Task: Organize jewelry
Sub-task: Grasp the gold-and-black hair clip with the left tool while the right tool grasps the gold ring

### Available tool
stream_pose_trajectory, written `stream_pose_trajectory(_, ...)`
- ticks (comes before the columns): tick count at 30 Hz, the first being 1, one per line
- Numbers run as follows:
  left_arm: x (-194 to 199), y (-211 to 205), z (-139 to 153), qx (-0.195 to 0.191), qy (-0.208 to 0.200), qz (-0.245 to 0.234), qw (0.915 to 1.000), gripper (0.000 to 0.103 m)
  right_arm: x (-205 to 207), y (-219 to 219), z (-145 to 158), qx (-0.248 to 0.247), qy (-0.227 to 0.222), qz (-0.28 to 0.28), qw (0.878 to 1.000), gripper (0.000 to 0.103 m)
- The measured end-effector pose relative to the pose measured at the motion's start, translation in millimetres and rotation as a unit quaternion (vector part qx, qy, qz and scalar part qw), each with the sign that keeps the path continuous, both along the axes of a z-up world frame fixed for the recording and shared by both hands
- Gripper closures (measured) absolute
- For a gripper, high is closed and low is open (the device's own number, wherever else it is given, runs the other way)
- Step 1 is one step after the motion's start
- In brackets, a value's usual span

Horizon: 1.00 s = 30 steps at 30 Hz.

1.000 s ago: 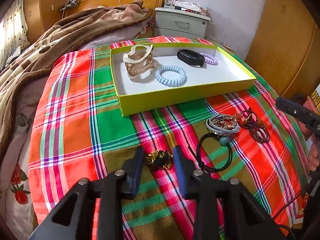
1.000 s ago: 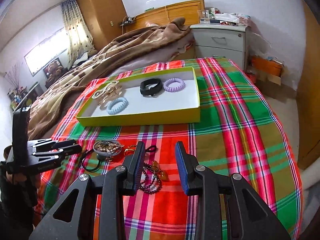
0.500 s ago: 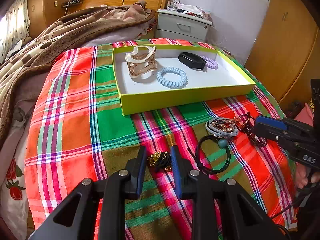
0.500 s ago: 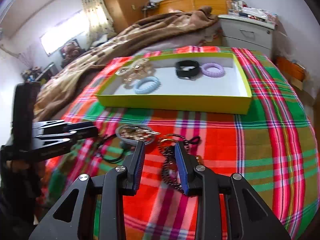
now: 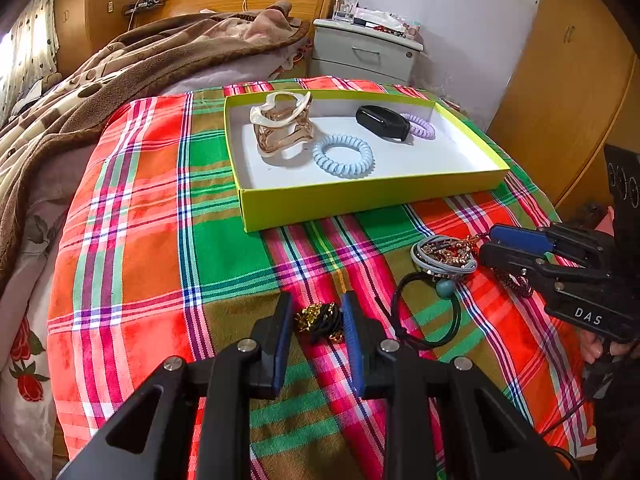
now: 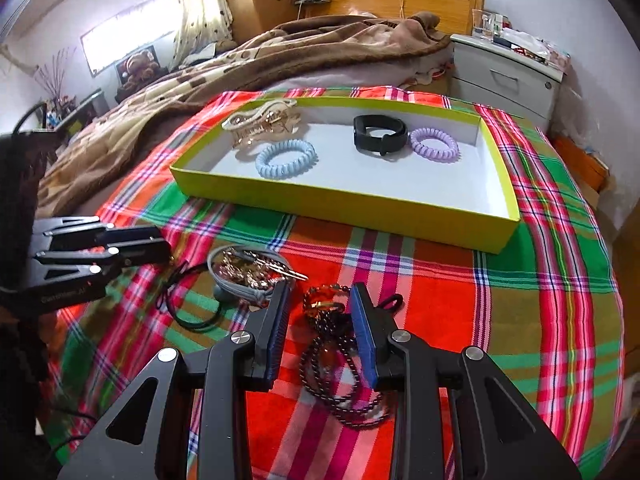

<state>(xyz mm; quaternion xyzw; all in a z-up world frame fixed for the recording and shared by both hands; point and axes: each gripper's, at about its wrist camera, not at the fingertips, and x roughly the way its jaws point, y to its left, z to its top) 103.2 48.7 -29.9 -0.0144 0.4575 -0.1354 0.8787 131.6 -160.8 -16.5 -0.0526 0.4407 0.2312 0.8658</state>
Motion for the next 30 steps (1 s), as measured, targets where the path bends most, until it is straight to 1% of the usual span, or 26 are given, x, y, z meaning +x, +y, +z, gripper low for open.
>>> stream_pose_trajectory(7, 0.0, 0.6, 0.1, -0.001, 0.0, 0.0, 1.0, 0.077, -3.0, 1.9, -2.6, -0.013, -0.01, 0.003, 1.0, 0.071)
stream_pose_trajectory(12, -0.2, 0.5, 0.2, 0.0, 0.001, 0.0, 1.0, 0.077, -3.7, 0.9, -2.7, -0.011, -0.012, 0.0, 1.0, 0.072)
stream_pose_trajectory(13, -0.2, 0.5, 0.2, 0.0, 0.0, 0.0, 1.0, 0.077, -4.0, 0.7, -2.5, -0.012, -0.014, -0.002, 1.0, 0.074)
stream_pose_trajectory(15, -0.1, 0.6, 0.4, -0.001, 0.001, 0.001, 1.0, 0.077, -4.0, 0.1, -1.9, -0.014, -0.016, -0.007, 1.0, 0.081)
stream_pose_trajectory(24, -0.8, 0.3, 1.0, 0.001, 0.002, 0.005, 1.0, 0.077, -5.9, -5.5, 3.1, -0.001, -0.028, -0.017, 0.999, 0.081)
stream_pose_trajectory(28, -1.6, 1.3, 1.8, 0.0, 0.002, 0.008, 1.0, 0.077, -6.7, -9.9, 6.8, 0.019, -0.031, -0.022, 0.999, 0.081)
stream_pose_trajectory(30, -2.1, 1.9, 2.5, 0.0, 0.003, 0.008, 1.0, 0.077, -5.4, -12.6, 7.9, 0.033, -0.022, -0.022, 0.999, 0.081)
